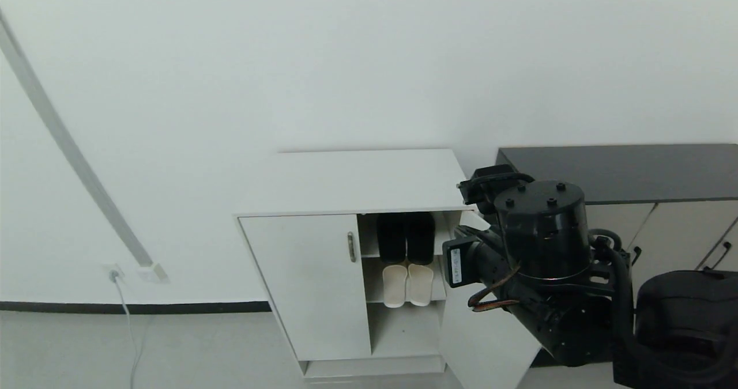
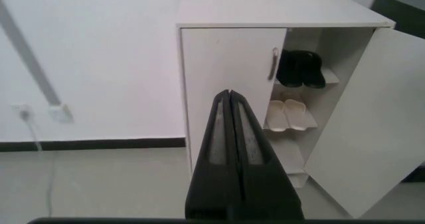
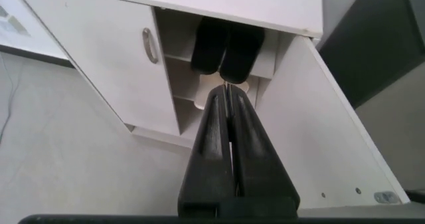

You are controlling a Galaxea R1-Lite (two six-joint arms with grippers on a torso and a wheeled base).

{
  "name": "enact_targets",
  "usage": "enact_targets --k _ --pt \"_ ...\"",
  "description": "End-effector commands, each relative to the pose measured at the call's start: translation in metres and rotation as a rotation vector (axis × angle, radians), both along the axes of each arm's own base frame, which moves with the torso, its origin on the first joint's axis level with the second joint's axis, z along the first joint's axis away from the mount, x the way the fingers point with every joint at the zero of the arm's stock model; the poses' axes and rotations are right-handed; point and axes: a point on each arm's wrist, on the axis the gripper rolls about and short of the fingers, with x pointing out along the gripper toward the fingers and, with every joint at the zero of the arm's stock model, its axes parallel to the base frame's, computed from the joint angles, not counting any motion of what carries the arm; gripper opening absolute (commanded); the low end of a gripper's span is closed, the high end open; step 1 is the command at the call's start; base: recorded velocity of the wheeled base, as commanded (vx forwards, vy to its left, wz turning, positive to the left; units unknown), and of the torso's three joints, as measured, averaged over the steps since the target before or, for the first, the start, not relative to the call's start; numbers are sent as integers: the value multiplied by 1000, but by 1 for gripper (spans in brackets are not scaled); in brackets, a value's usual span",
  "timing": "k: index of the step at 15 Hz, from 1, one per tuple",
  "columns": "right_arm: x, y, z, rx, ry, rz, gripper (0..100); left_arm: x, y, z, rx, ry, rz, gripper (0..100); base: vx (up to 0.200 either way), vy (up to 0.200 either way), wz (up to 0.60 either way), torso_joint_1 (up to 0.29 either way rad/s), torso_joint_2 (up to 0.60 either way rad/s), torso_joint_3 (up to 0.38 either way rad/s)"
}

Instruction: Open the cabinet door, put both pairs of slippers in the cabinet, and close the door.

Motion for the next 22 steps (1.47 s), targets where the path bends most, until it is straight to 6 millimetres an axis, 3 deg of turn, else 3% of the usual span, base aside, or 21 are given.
enact_targets --k 1,3,9,16,19,22 --pt "5 -3 -1 0 2 -14 0 0 0 0 0 2 0 0 0 0 -600 2 -2 -2" --pt "12 -8 -2 -3 5 -37 0 0 0 0 0 2 0 0 0 0 -600 12 7 -5" --pt "22 -11 -8 -17 3 -63 0 0 0 0 0 2 0 0 0 0 0 0 0 0" --pt "25 -12 -9 -21 5 -71 0 0 0 0 0 2 0 0 -171 0 0 0 3 1" --pt "47 -17 -21 -47 9 -123 0 0 0 0 0 2 0 0 0 0 0 0 0 0" --pt "99 -24 -26 -24 0 -208 0 0 0 0 0 2 0 0 0 0 0 0 0 0"
